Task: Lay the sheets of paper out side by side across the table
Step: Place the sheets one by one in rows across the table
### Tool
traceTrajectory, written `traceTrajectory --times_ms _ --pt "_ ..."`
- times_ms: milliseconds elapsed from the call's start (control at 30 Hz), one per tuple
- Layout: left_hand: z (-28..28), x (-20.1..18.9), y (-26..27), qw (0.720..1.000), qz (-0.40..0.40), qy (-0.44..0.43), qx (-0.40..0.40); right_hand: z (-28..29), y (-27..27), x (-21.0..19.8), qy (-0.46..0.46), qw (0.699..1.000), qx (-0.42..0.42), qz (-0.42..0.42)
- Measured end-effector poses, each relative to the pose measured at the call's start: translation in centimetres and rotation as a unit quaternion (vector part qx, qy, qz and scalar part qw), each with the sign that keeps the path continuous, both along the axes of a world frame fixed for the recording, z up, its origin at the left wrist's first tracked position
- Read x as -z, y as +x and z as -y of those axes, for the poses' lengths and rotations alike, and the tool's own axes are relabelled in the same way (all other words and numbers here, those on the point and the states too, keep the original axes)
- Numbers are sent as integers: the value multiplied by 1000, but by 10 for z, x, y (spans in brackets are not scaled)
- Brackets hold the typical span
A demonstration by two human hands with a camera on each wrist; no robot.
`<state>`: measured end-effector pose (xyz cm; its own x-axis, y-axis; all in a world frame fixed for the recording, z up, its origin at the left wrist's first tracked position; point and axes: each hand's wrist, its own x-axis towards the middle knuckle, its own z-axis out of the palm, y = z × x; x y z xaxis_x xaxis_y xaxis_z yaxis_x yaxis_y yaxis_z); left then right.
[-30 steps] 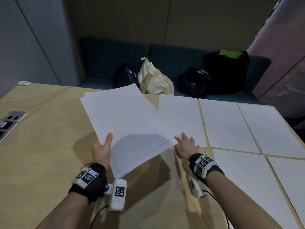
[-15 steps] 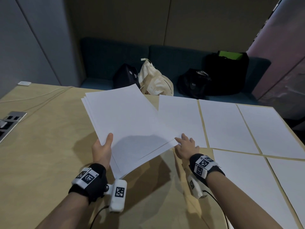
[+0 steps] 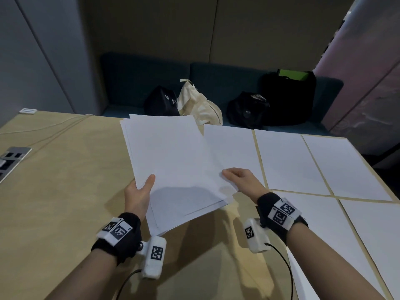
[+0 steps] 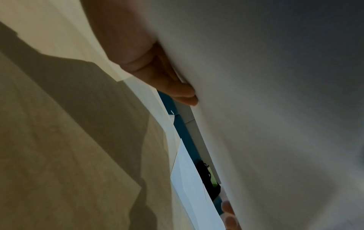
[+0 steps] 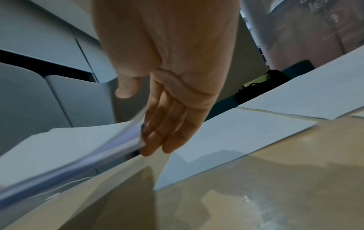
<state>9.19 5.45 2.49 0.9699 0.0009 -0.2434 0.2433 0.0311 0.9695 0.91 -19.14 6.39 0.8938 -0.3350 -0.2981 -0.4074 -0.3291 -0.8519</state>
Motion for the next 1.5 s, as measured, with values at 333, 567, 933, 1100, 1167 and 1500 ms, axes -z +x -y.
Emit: traceTrajectory --times_ms 333,567,933,1100,1167,1500 --pt "-6 1 -26 1000 19 9 10 -17 -30 13 -70 978 180 80" --pt "-25 -2 -35 999 18 4 -50 -15 -74 33 -90 970 215 66" --pt "-52 2 -38 988 -1 20 -150 -37 -139 57 -143 967 199 -66" --pt "-54 2 -38 985 1 20 -173 -41 -162 61 -167 961 183 -125" --pt "-54 2 -38 985 2 14 -172 -42 -170 60 -185 956 175 -144" --pt "-52 7 -40 990 -22 7 -140 -41 -203 49 -314 904 121 -265"
